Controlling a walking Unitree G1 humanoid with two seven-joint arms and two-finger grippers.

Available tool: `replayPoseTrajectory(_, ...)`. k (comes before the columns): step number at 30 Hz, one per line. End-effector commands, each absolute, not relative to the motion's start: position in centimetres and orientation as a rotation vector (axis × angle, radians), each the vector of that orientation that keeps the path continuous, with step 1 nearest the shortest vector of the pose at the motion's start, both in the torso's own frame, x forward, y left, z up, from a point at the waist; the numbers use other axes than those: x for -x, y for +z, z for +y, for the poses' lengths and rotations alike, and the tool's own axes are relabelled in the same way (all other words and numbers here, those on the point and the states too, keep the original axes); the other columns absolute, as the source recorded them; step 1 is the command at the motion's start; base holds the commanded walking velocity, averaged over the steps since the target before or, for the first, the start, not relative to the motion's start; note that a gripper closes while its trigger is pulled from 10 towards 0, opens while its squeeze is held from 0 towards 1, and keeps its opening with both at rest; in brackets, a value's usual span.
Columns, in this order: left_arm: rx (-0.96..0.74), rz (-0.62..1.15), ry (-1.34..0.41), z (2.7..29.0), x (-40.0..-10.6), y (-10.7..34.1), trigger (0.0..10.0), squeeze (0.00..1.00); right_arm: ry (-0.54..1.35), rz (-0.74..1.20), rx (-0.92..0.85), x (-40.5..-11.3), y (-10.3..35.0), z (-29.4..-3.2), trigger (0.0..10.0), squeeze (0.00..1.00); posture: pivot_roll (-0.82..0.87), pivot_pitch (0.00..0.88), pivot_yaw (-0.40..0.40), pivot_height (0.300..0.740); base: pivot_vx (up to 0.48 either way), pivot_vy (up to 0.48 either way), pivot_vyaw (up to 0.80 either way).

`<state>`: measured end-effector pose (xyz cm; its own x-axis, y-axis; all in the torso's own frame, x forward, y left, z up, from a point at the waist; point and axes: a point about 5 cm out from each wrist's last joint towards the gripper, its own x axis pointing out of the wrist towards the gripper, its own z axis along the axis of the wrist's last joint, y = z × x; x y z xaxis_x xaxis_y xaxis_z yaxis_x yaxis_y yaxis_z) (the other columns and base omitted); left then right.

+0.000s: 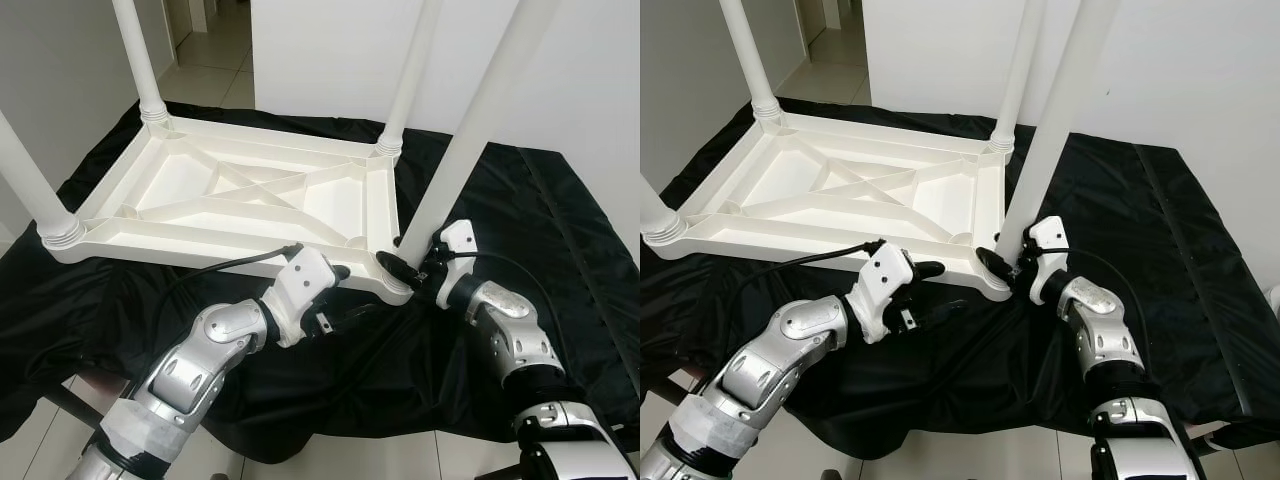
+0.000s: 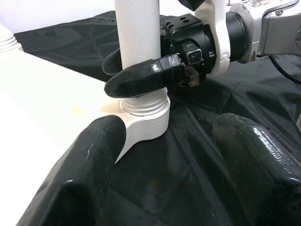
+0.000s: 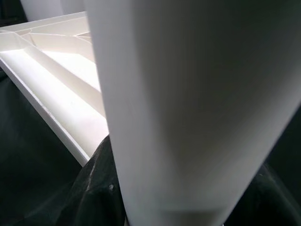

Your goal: Building children table

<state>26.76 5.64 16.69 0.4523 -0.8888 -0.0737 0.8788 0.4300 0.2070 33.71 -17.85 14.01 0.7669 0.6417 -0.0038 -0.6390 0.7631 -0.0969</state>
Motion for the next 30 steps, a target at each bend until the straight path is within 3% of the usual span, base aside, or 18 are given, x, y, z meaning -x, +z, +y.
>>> replayPoseTrajectory(1,-0.241,-0.042,-1.138,5.5,-26.6,16.5,10.0,0.00,0.683,0.022,0.070,-33.3,12.7,-17.7,10.0,0.00,0.03,0.042,-0.061,0.740,0.000,0.000,0.00)
replayPoseTrajectory(8,-0.244,-0.033,-1.147,5.4,-26.4,16.2,10.0,0.00,0.507,0.010,0.079,-33.2,12.9,-17.9,10.0,0.00,0.02,0.053,-0.058,0.740,0.000,0.000,0.00)
replayPoseTrajectory(21,-0.240,-0.022,-1.157,5.3,-26.1,15.9,10.0,0.00,0.197,-0.011,0.003,-31.7,12.8,-15.9,10.0,0.00,0.02,0.052,-0.058,0.740,0.000,0.000,0.00)
replayPoseTrajectory(23,-0.240,-0.021,-1.159,5.3,-26.1,15.8,10.0,0.00,0.136,-0.009,-0.002,-31.4,12.7,-15.5,10.0,0.00,0.02,0.052,-0.058,0.740,0.000,0.000,0.00)
replayPoseTrajectory(26,-0.242,-0.020,-1.168,5.3,-26.0,15.8,10.0,0.00,-0.130,0.012,-0.070,-30.3,12.2,-14.2,10.0,0.00,0.02,0.044,-0.059,0.740,0.000,0.000,0.00)
replayPoseTrajectory(30,-0.243,-0.021,-1.173,5.2,-26.0,15.8,10.0,0.00,-0.169,0.011,-0.116,-29.8,12.2,-13.3,10.0,0.00,0.02,0.039,-0.060,0.740,0.000,0.000,0.00)
